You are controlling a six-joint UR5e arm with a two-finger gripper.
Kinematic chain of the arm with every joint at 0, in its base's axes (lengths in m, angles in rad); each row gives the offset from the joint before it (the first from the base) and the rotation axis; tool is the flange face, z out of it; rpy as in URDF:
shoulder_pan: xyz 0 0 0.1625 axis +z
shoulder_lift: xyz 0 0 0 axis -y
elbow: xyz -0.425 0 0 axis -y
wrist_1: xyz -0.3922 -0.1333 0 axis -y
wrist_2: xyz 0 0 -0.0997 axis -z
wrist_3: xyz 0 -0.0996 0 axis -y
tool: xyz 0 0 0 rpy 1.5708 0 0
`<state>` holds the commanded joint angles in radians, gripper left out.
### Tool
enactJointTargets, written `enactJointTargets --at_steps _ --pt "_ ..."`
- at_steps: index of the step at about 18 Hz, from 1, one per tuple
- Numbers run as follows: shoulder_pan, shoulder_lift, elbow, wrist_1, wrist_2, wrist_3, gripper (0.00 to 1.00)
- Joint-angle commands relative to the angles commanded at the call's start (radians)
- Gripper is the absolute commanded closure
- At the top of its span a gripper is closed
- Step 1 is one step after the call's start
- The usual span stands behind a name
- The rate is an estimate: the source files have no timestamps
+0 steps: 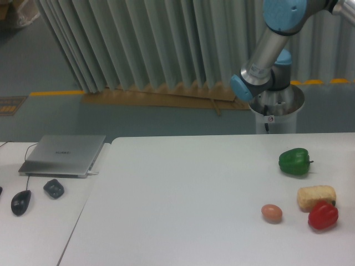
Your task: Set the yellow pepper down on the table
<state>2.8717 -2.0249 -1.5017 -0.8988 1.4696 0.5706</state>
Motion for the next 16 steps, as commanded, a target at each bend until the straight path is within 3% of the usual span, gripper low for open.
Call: enactJointTargets --at_steps 3,7,12,16 --pt "-0.008 0.041 -0.037 -0.023 -0.005 0.000 0.43" --pt "-0.044 0.048 -0.045 -0.035 0.002 -0.002 0.43" --pt "-0.078 0.112 -0.045 -0.149 0.002 0.003 0.43" --pt "-0.150 0.140 -0.043 -0.192 0.002 0.002 0.43"
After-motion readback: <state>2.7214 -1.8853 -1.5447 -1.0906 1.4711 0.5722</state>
